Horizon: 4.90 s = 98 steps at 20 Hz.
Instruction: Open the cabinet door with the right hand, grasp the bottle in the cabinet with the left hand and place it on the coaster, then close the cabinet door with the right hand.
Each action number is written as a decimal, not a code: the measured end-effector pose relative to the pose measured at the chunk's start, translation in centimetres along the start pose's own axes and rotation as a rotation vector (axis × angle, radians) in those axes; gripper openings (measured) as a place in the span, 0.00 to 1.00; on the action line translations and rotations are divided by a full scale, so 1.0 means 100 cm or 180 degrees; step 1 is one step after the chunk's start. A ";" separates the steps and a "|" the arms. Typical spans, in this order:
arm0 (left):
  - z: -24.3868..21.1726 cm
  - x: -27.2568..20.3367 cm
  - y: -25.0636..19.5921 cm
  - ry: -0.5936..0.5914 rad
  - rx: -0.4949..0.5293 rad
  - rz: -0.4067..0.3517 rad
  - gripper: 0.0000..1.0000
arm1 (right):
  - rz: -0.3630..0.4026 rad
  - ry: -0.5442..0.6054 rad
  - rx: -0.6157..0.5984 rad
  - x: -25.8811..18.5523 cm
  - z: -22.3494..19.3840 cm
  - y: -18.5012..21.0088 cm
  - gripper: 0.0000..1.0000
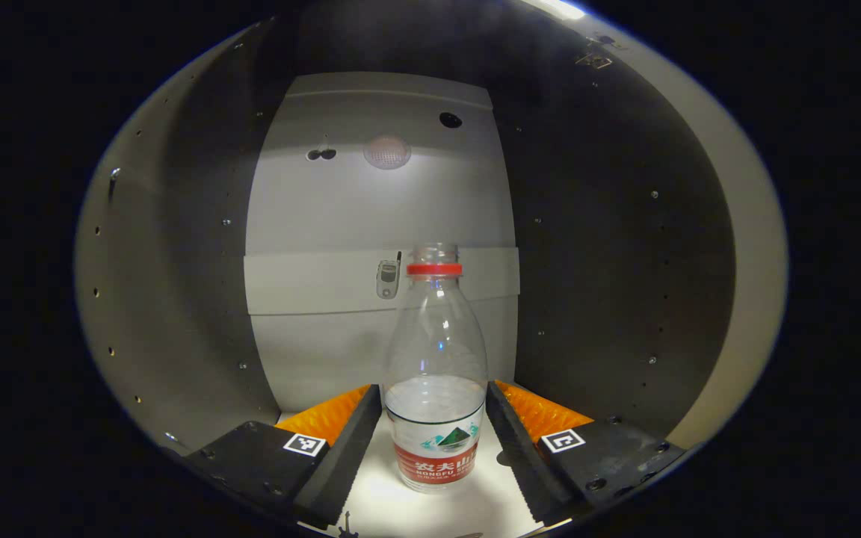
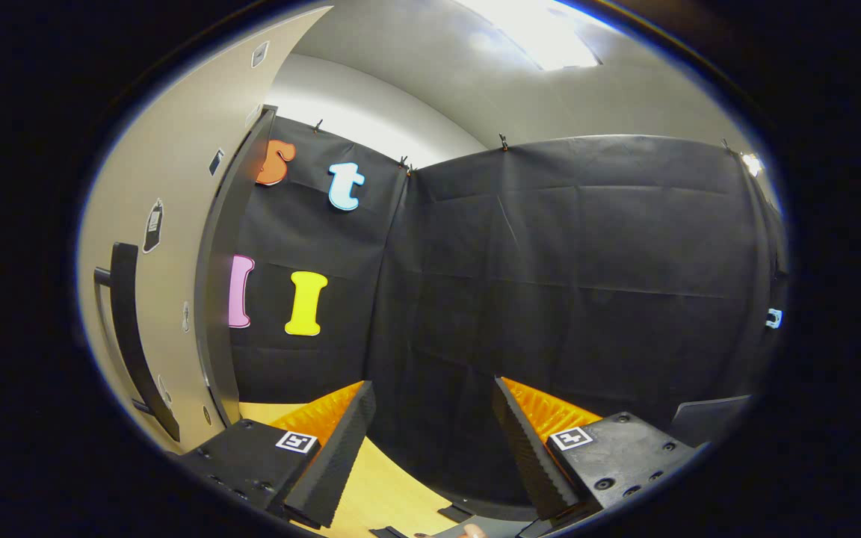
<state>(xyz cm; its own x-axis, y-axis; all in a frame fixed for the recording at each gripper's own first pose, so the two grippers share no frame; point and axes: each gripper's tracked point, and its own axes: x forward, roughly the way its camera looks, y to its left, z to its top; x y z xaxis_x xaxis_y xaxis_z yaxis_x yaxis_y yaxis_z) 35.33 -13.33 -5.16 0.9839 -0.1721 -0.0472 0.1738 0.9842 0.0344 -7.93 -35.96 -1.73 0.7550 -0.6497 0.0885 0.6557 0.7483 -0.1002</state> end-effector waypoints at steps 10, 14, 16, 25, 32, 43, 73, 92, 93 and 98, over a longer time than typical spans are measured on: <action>0.022 -0.021 -0.007 -0.0140 0.0116 -0.0115 0.77 | 0.0076 0.0033 0.0033 -0.005 0.000 0.001 0.97; 0.025 -0.068 -0.006 -0.0132 0.0053 -0.0230 0.77 | 0.0197 -0.0043 -0.0009 -0.027 0.009 0.013 0.97; 0.023 -0.091 -0.002 -0.0129 0.0043 -0.0237 0.77 | 0.0253 -0.0110 -0.0046 -0.042 0.015 0.017 0.97; 0.011 -0.219 0.021 -0.0090 0.0085 -0.0328 0.77 | 0.0728 -0.0138 -0.0078 -0.134 0.027 0.066 0.97; -0.016 -0.290 0.048 -0.0036 0.0004 -0.0336 0.78 | 0.1196 -0.0252 0.0022 -0.186 0.037 0.137 0.97; -0.133 -0.362 0.063 0.0146 -0.0069 -0.0343 0.76 | 0.2123 -0.0049 0.0389 -0.213 0.022 0.315 0.98; -0.359 -0.407 0.029 0.0389 -0.0387 -0.0410 0.96 | 0.3174 0.0954 0.0229 -0.215 -0.134 0.462 0.98; -0.101 -0.416 -0.052 -0.0220 -0.0169 -0.1252 0.95 | 0.2617 0.0486 0.0535 -0.235 -0.002 0.313 0.98; -0.090 -0.419 -0.066 -0.0257 -0.0118 -0.1356 0.95 | 0.2440 0.0441 0.0496 -0.234 0.000 0.290 0.98; -0.070 -0.414 -0.124 -0.0429 0.0225 -0.1748 0.93 | 0.1788 0.0407 0.0307 -0.240 0.007 0.194 1.00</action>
<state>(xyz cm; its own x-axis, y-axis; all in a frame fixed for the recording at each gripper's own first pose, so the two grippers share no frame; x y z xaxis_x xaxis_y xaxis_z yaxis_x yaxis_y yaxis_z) -7.85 -18.07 -10.63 0.7441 -0.6662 0.0506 0.6591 0.7443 0.1077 -13.35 -5.77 -5.10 0.9850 -0.1563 -0.0730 0.1562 0.9877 -0.0059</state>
